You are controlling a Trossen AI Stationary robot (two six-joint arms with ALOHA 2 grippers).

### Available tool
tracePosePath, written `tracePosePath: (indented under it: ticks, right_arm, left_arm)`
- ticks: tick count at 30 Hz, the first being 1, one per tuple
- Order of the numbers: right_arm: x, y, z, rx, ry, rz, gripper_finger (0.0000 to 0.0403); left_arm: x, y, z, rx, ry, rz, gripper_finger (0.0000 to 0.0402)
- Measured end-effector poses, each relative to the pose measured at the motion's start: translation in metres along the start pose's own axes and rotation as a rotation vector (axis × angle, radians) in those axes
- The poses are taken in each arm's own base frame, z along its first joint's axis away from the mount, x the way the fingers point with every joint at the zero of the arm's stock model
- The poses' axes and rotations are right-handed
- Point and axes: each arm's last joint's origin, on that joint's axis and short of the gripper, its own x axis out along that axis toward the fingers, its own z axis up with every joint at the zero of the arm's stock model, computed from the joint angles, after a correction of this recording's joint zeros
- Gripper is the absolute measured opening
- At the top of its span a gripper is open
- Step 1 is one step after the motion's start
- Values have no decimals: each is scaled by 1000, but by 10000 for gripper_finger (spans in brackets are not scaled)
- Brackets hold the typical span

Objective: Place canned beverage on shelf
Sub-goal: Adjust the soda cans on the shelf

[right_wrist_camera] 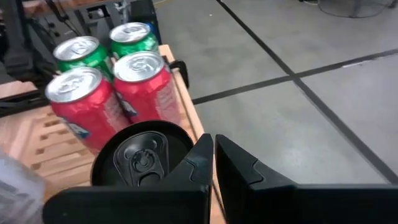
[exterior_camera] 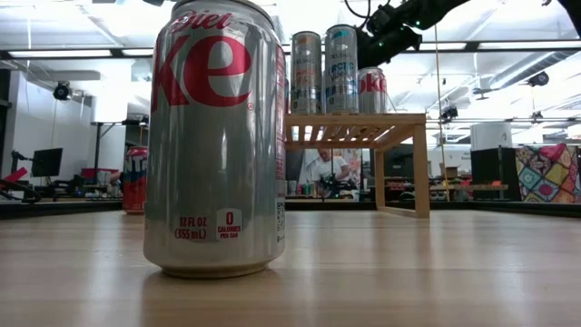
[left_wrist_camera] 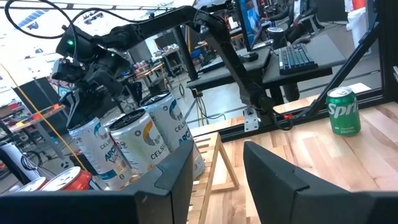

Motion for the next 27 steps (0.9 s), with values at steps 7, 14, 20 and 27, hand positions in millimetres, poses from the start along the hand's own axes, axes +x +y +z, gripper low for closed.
tracePosePath:
  ticks: [7, 14, 20, 27]
  right_arm:
    - [-1, -3, 0, -20, 8, -65, 9]
    - [6, -8, -4, -1, 16, -63, 9]
    - [14, -9, -11, 24, 26, 37, 9]
    - [14, -9, -12, 35, 30, 49, 9]
  left_arm:
    - [0, 0, 0, 1, 0, 0, 125]
    - [0, 0, 0, 1, 0, -1, 125]
    - [0, 0, 0, 1, 0, -1, 125]
    - [0, 0, 0, 1, 0, -1, 125]
